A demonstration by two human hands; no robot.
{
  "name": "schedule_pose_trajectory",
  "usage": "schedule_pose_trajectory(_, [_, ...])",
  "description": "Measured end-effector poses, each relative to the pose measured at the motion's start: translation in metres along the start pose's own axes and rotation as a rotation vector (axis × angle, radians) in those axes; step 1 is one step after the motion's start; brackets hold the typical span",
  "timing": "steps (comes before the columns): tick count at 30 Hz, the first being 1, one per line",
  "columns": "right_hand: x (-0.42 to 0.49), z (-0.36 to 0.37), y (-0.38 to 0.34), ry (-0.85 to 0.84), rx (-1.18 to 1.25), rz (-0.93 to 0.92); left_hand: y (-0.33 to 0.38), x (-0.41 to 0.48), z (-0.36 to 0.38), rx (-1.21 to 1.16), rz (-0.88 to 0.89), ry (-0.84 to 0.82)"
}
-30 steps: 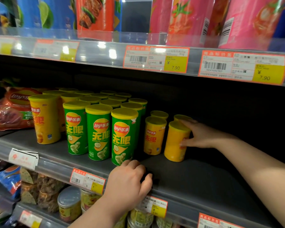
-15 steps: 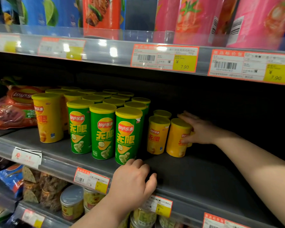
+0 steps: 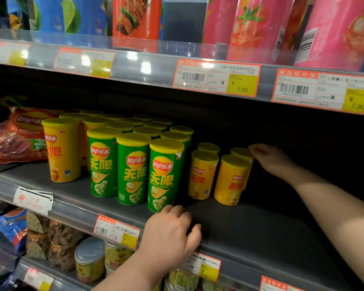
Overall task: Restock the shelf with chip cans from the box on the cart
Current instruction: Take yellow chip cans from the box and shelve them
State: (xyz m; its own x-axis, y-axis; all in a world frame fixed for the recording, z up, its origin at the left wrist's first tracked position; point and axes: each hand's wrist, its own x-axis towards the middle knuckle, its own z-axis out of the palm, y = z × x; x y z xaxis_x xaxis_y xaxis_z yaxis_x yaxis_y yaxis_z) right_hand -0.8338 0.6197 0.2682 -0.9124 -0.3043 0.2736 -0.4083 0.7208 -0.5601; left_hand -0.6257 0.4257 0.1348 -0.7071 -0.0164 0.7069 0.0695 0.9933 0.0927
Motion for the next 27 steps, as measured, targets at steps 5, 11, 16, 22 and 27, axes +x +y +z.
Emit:
schedule_pose_trajectory(5, [0.007, 0.012, 0.0, -0.097, 0.26, 0.18, 0.001, 0.0, 0.0, 0.011, -0.004, -0.003])
schedule_pose_trajectory(11, [0.01, 0.022, -0.011, -0.16, 0.231, 0.183, 0.002, 0.001, -0.001, 0.019, -0.025, -0.017])
schedule_pose_trajectory(16, [0.001, 0.019, -0.021, -0.203, 0.168, 0.109, 0.002, 0.001, -0.001, 0.018, -0.024, -0.009])
schedule_pose_trajectory(22, [-0.014, 0.017, -0.026, -0.171, 0.016, -0.026, 0.001, 0.001, 0.0, 0.019, -0.016, -0.02])
schedule_pose_trajectory(27, [-0.038, 0.013, -0.031, -0.157, -0.262, -0.076, 0.0, 0.003, 0.0, 0.005, 0.013, -0.032])
